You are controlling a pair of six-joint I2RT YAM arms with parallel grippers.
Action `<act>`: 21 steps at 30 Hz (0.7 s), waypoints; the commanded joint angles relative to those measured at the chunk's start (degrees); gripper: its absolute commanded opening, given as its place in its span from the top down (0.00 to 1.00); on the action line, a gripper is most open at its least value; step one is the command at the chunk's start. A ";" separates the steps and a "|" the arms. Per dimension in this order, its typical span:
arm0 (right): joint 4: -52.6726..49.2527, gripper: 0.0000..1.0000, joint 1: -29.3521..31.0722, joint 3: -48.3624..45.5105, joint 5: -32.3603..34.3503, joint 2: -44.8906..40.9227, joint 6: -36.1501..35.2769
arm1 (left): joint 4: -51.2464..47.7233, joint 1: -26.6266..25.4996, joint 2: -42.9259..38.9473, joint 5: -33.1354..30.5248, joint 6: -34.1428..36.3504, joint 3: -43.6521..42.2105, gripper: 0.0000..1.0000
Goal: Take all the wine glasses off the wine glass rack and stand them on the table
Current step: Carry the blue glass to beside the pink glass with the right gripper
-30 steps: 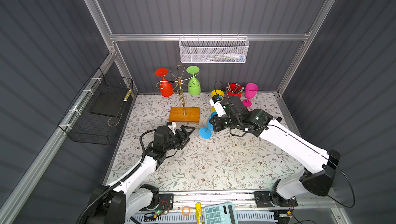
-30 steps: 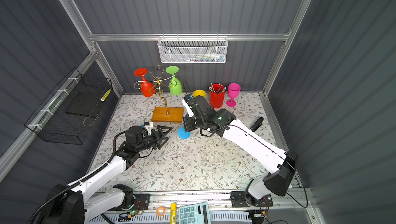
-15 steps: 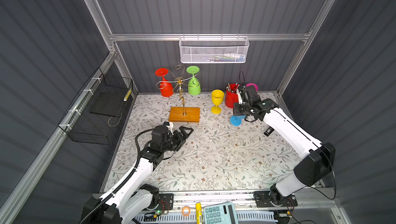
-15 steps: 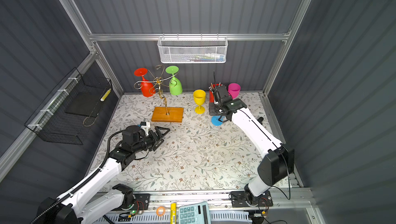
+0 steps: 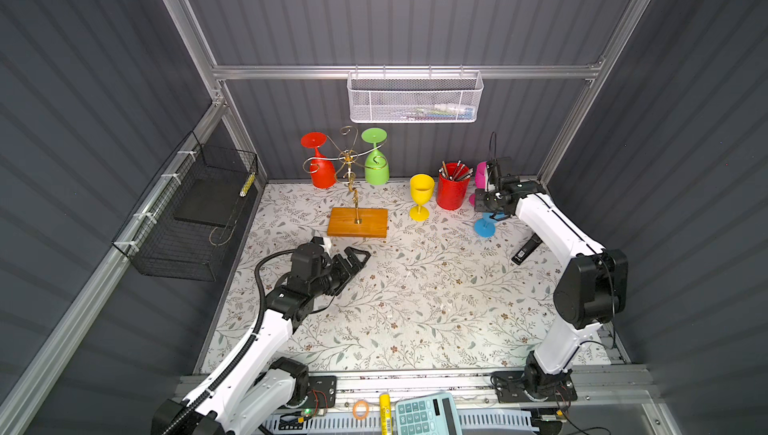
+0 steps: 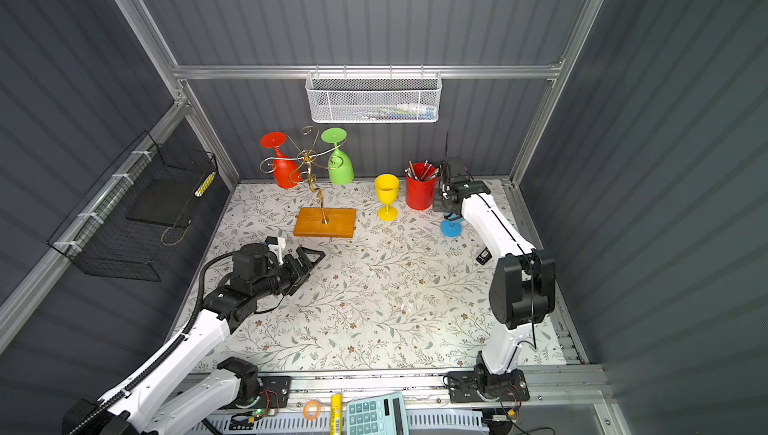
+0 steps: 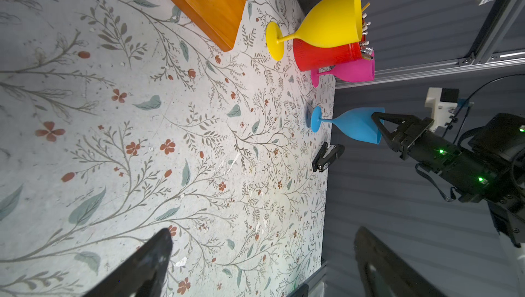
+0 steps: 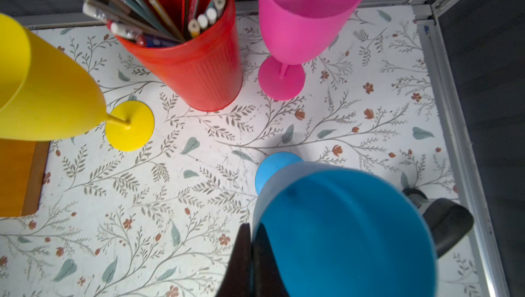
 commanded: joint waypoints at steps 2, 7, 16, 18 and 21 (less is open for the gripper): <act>1.19 1.00 -1.55 3.87 -0.93 3.03 -2.12 | -1.74 -0.04 1.26 -1.10 2.10 3.07 0.00; -0.34 1.00 -2.10 8.65 -1.28 6.93 -3.23 | -1.97 -0.04 2.42 -1.50 2.49 4.00 0.00; -3.13 1.00 -2.32 14.30 -2.58 11.37 -4.10 | -2.70 -0.04 2.64 -2.52 2.59 4.70 0.00; -3.71 1.00 -2.32 14.31 -2.99 11.39 -4.08 | -3.02 -0.04 2.59 -2.73 2.62 4.94 0.00; -3.82 1.00 -2.30 13.45 -3.19 11.04 -4.36 | -3.06 -0.04 2.60 -2.88 2.72 5.08 0.00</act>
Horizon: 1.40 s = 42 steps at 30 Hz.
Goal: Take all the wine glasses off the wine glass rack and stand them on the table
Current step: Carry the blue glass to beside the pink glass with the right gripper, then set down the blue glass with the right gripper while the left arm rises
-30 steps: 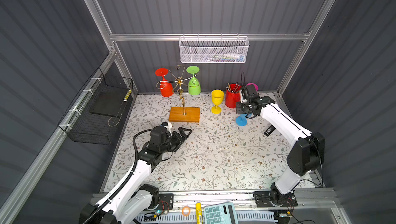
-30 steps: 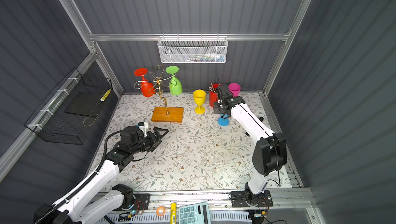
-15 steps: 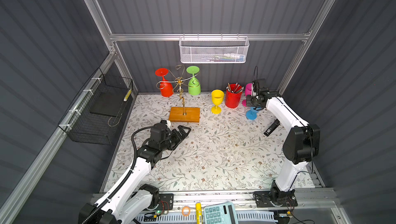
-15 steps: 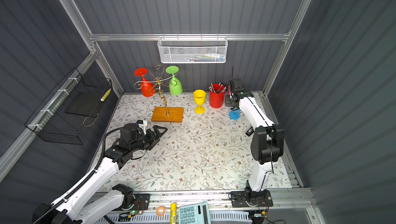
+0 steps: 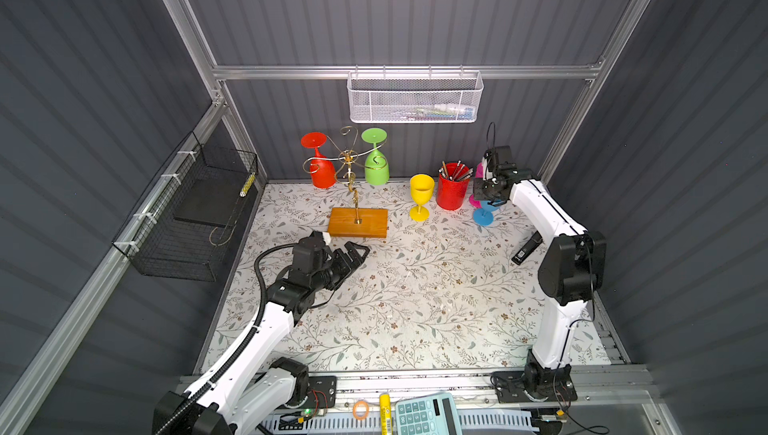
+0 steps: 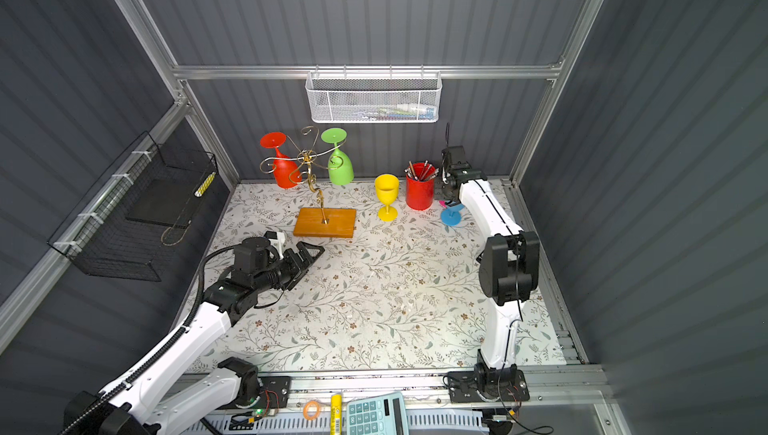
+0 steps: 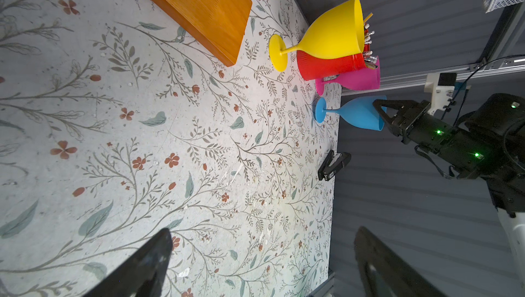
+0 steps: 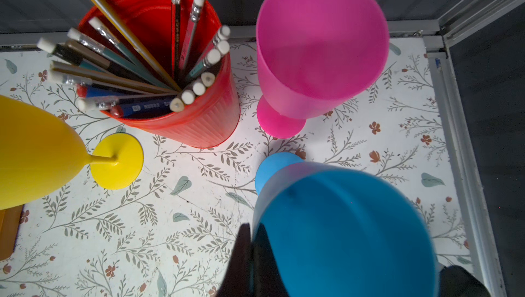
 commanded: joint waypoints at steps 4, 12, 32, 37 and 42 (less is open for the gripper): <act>-2.16 1.00 -0.18 -0.06 -0.59 0.10 -1.02 | -0.81 -0.04 0.41 -0.25 1.11 1.86 0.00; -2.68 0.94 -0.18 0.04 -0.76 1.04 -1.64 | -1.06 -0.03 0.24 -0.55 1.25 2.08 0.00; -1.30 0.37 0.24 -2.83 -3.14 -6.06 -2.19 | -25.62 0.40 0.14 -14.02 12.49 23.32 0.00; 4.17 0.31 1.38 -10.17 -3.70 -13.98 0.31 | -28.46 1.46 1.83 -15.52 14.02 28.42 0.00; 11.18 0.28 4.77 -19.24 -4.42 -22.00 2.20 | -31.20 7.41 8.64 -11.33 16.23 38.30 0.01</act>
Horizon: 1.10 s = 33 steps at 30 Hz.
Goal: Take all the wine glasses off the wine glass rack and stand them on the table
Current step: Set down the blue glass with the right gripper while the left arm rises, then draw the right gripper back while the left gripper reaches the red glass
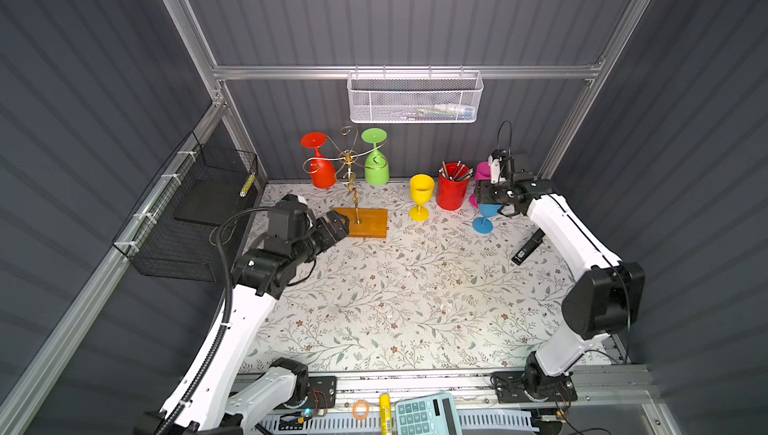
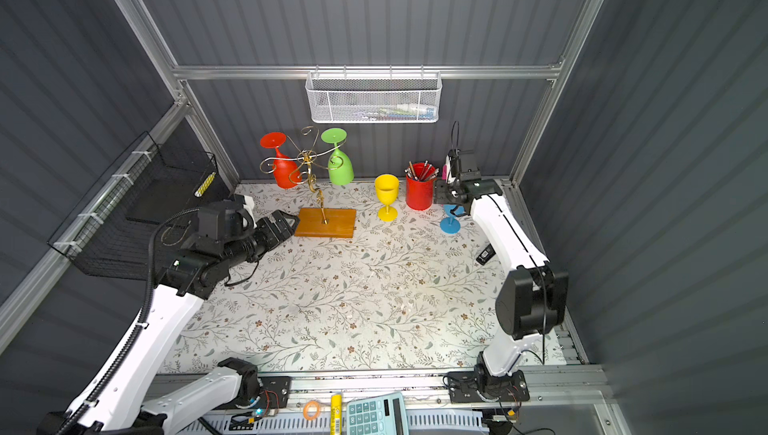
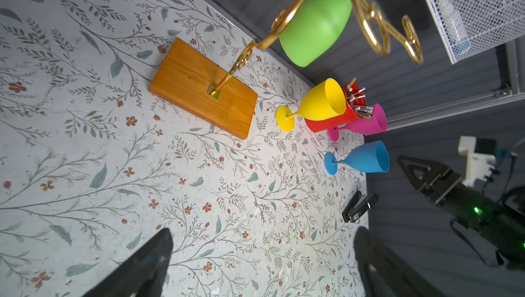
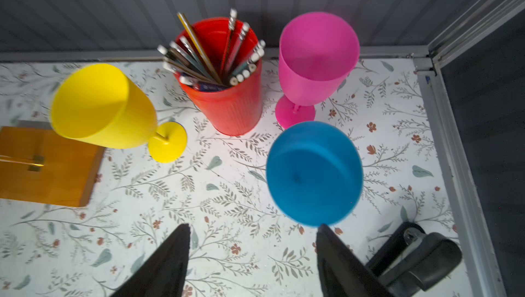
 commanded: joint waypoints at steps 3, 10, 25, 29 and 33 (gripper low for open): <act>7.95 0.28 4.88 -7.60 -0.94 -5.83 2.50 | -4.33 4.29 7.72 3.48 3.74 13.81 0.02; 14.38 0.28 12.11 -15.98 -0.65 -11.76 3.26 | -8.81 5.66 17.99 1.95 5.65 31.84 0.06; 26.64 0.29 25.30 -27.78 -0.46 -18.02 0.07 | 1.05 15.91 34.94 10.17 1.72 45.04 0.25; 28.11 0.29 27.20 -29.02 -0.76 -18.45 -0.53 | 6.54 17.22 36.68 11.00 0.91 43.63 0.29; 28.12 0.29 27.92 -29.09 -0.55 -18.34 -0.63 | 8.71 18.33 39.15 12.30 0.05 44.16 0.30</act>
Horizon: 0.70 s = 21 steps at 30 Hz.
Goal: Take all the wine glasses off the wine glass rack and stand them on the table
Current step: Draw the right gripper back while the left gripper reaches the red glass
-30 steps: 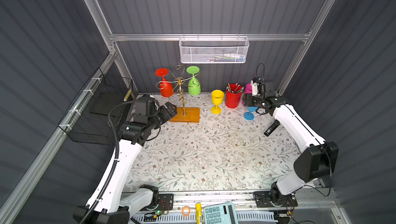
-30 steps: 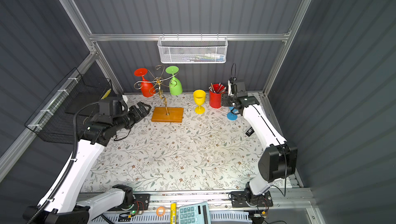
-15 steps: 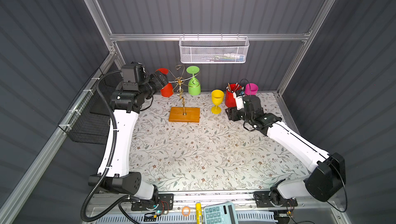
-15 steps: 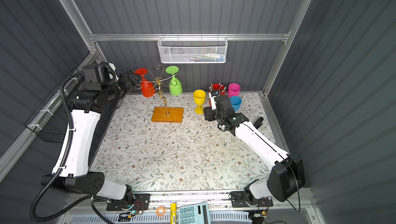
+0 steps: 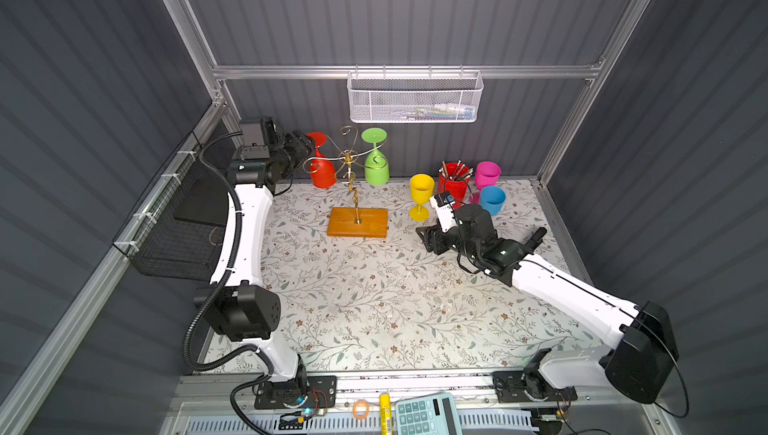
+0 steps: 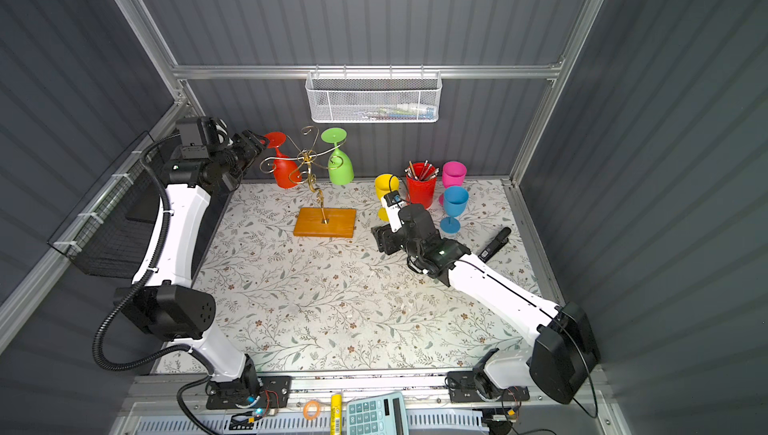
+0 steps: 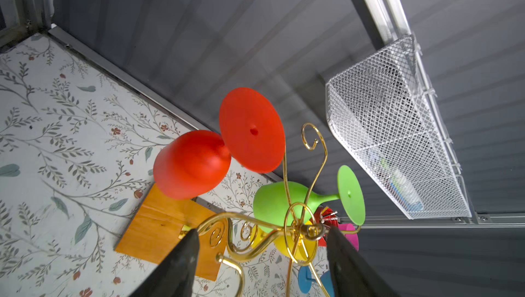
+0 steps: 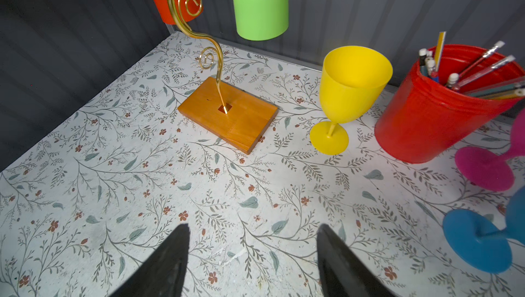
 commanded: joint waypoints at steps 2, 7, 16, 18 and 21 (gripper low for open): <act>2.03 0.29 0.74 -0.38 -0.35 -0.69 -0.71 | 5.74 1.24 1.87 2.65 -1.32 0.63 0.30; 2.29 0.29 1.34 -0.12 -0.01 -0.37 -0.94 | 6.63 1.85 4.03 2.06 -2.04 1.09 0.29; 2.03 0.30 1.54 0.64 -0.15 0.14 -0.77 | 11.47 3.34 7.19 4.60 -4.50 0.16 0.32; 2.03 0.30 1.81 0.77 -0.20 0.24 -0.80 | 13.39 3.85 7.50 5.87 -5.97 -0.66 0.34; 2.05 0.30 2.05 0.95 0.09 0.44 -0.89 | 16.39 4.40 8.23 9.23 -8.36 -1.57 0.37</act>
